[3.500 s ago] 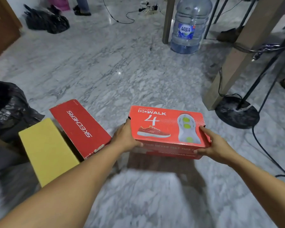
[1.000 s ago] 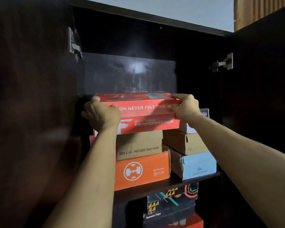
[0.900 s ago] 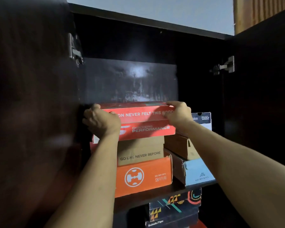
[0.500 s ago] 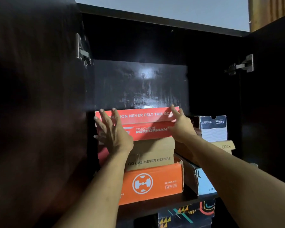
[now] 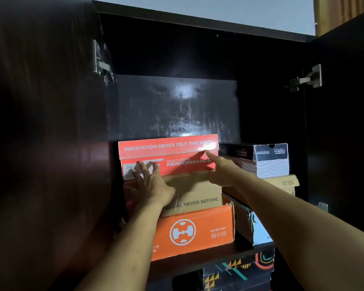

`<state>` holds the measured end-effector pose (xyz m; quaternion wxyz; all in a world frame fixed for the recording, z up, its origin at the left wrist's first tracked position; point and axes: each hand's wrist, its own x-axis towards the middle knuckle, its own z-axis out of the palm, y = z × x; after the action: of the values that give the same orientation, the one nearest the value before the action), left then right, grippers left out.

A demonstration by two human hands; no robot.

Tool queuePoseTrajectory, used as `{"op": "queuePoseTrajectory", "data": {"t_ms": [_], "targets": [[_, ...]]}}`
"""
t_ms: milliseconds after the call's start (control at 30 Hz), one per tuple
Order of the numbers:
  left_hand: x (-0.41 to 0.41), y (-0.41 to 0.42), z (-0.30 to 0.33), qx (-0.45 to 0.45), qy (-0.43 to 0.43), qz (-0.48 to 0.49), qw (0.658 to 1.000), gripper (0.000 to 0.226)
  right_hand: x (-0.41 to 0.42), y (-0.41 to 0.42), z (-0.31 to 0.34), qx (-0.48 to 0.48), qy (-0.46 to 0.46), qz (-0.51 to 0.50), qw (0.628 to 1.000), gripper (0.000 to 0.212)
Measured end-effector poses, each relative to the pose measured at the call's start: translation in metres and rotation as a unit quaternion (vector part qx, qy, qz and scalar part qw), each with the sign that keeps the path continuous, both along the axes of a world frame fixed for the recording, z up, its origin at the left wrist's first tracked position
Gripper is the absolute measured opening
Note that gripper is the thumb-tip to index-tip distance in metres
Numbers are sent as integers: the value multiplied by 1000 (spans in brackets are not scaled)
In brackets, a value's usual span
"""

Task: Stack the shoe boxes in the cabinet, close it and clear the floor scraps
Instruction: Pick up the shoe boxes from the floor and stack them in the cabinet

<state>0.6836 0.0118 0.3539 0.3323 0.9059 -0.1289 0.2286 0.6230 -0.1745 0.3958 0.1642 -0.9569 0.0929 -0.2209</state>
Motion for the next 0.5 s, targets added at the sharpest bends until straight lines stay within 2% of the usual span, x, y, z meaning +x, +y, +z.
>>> {"op": "queuePoseTrajectory", "data": {"t_ms": [133,233,300,367,433,500], "targets": [[-17,-18,-5,9,-3,-13,1000,94,-17,-7,-2,-8,-7,-17,1000,80],[-33,-36,-5,35,-15,-32,999,74,-47,-12,0,-21,-18,-20,999,59],[-46,-47,-1,32,-17,-51,998,62,-69,-17,2,-20,-18,-27,999,52],[-61,-59,2,5,2,-103,995,58,-95,-27,2,-7,-12,-44,999,57],[-81,-74,5,-21,38,-193,980,43,-121,-40,-1,7,10,-73,997,64],[-106,-90,5,19,65,-277,959,46,-150,-54,-7,17,32,-104,994,66]]}}
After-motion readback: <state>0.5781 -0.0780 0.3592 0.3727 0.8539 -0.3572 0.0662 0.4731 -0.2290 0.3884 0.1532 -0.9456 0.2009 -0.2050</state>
